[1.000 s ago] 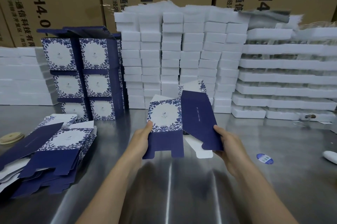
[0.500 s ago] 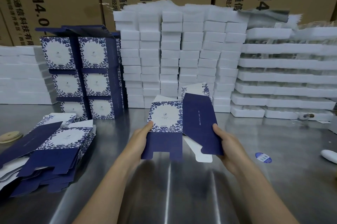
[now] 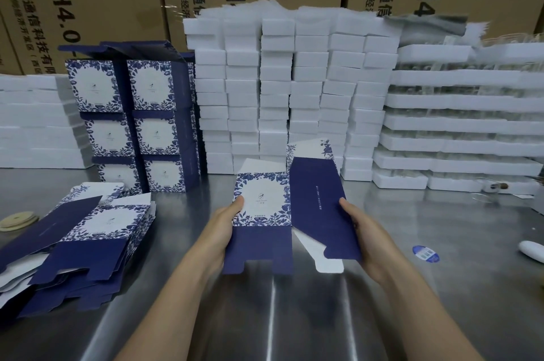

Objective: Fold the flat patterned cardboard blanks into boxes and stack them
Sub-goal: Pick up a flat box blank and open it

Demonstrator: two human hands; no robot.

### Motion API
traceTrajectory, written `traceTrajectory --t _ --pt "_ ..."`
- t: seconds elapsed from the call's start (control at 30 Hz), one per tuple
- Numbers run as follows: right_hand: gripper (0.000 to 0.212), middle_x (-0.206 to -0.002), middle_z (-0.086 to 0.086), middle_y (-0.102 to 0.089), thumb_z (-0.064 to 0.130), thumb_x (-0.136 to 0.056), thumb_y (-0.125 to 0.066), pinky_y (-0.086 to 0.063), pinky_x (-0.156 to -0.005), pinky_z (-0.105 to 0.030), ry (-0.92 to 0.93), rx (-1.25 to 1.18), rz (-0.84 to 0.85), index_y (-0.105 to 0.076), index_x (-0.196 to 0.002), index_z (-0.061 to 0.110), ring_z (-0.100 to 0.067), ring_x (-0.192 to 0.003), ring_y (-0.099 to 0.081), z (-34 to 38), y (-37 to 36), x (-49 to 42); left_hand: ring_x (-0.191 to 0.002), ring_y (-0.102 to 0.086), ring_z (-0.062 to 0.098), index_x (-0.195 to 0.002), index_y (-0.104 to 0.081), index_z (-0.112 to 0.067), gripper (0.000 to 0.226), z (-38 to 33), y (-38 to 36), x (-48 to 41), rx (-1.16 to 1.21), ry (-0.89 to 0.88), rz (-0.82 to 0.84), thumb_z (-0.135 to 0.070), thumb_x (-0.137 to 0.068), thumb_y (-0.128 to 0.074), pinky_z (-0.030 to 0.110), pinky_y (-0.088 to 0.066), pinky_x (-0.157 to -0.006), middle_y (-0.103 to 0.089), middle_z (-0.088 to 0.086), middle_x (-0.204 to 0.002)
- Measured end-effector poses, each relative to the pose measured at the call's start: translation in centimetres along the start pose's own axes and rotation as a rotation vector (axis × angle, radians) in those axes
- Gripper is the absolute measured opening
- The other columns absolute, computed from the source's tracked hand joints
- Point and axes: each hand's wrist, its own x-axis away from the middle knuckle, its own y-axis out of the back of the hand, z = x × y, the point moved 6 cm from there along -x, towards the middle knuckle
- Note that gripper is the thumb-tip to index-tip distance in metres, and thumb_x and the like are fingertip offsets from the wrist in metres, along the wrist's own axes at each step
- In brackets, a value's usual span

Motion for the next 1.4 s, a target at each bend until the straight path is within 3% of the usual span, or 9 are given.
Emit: traceTrajectory --t 0.2,0.43,0.6,0.8,0.93,1.03,1.17,1.3,1.4 --pt "0.046 -0.11 -0.012 -0.081 0.053 -0.104 -0.059 -0.061 -0.057 -0.043 -0.004 0.091 -0.08 -0.081 -0.112 0.014 -0.032 -0.086 -0.08 -0.2 0.6 0.0 -0.103 -0.078 0.032 -0.122 -0.077 -0.008 0.042 0.3 -0.6 0.0 0.03 0.025 0.023 -0.041 -0.106 -0.059 0.033 -0.062 -0.07 -0.079 0.015 -0.118" --pt "0.047 -0.116 -0.013 -0.08 0.053 -0.104 -0.058 -0.062 -0.059 -0.046 -0.019 0.067 -0.027 -0.08 -0.118 0.013 -0.036 -0.094 -0.08 -0.4 0.0 -0.2 -0.089 -0.081 0.027 -0.098 -0.087 -0.017 0.034 0.5 -0.2 -0.1 0.093 0.074 -0.034 -0.043 -0.101 -0.065 0.032 -0.062 -0.061 -0.081 0.013 -0.109" --pt "0.049 -0.115 -0.013 -0.08 0.053 -0.105 -0.057 -0.062 -0.06 -0.045 -0.023 0.09 -0.024 -0.079 -0.119 0.013 -0.034 -0.093 -0.08 -0.3 -0.1 0.0 -0.095 -0.08 0.029 -0.116 -0.079 -0.008 0.043 0.0 0.1 -0.3 0.045 0.003 -0.054 -0.042 -0.108 -0.053 0.032 -0.062 -0.067 -0.08 0.014 -0.111" --pt "0.047 -0.117 -0.008 -0.08 0.056 -0.099 -0.065 -0.062 -0.06 -0.038 -0.044 0.058 -0.046 -0.078 -0.122 0.018 -0.03 -0.1 -0.079 -0.1 -0.1 0.5 -0.091 -0.08 0.029 -0.115 -0.078 -0.007 0.041 0.1 -0.2 -0.2 0.07 -0.003 -0.017 -0.038 -0.109 -0.053 0.032 -0.063 -0.063 -0.08 0.015 -0.11" --pt "0.048 -0.115 -0.008 -0.081 0.061 -0.097 -0.063 -0.062 -0.058 -0.038 -0.039 -0.001 -0.069 -0.081 -0.116 0.02 -0.03 -0.098 -0.08 -0.2 -0.1 0.6 -0.098 -0.079 0.032 -0.115 -0.08 -0.008 0.04 0.4 -0.3 -0.4 0.048 0.006 0.007 -0.039 -0.108 -0.055 0.037 -0.065 -0.074 -0.08 0.016 -0.113" --pt "0.048 -0.109 -0.011 -0.081 0.057 -0.102 -0.06 -0.061 -0.055 -0.037 -0.035 0.014 -0.115 -0.08 -0.114 0.015 -0.03 -0.09 -0.081 -0.4 0.4 0.4 -0.095 -0.08 0.03 -0.115 -0.08 -0.007 0.038 0.5 -0.4 -0.6 0.056 0.003 0.002 -0.035 -0.107 -0.056 0.034 -0.065 -0.072 -0.08 0.016 -0.112" --pt "0.046 -0.112 -0.011 -0.081 0.052 -0.104 -0.058 -0.063 -0.059 -0.035 -0.008 0.014 -0.111 -0.079 -0.117 0.012 -0.029 -0.094 -0.08 -0.3 0.3 0.3 -0.088 -0.08 0.027 -0.117 -0.078 -0.007 0.035 0.5 -0.2 -0.7 0.075 0.011 -0.029 -0.033 -0.104 -0.059 0.031 -0.063 -0.071 -0.08 0.016 -0.109" --pt "0.046 -0.114 -0.012 -0.08 0.051 -0.104 -0.059 -0.063 -0.062 -0.035 0.007 0.024 -0.086 -0.078 -0.118 0.011 -0.03 -0.098 -0.08 0.0 0.0 0.4 -0.099 -0.079 0.031 -0.116 -0.08 -0.009 0.04 0.5 -0.1 -0.9 0.049 0.019 -0.031 -0.041 -0.104 -0.06 0.038 -0.061 -0.084 -0.08 0.015 -0.112" --pt "0.046 -0.108 -0.014 -0.081 0.053 -0.102 -0.062 -0.061 -0.056 -0.034 -0.028 0.064 -0.071 -0.086 -0.101 0.014 -0.031 -0.089 -0.081 -0.1 -0.3 0.6 -0.094 -0.08 0.03 -0.116 -0.077 -0.005 0.043 0.2 0.2 -1.0 0.021 -0.016 -0.054 -0.04 -0.109 -0.053 0.033 -0.064 -0.067 -0.08 0.016 -0.107"
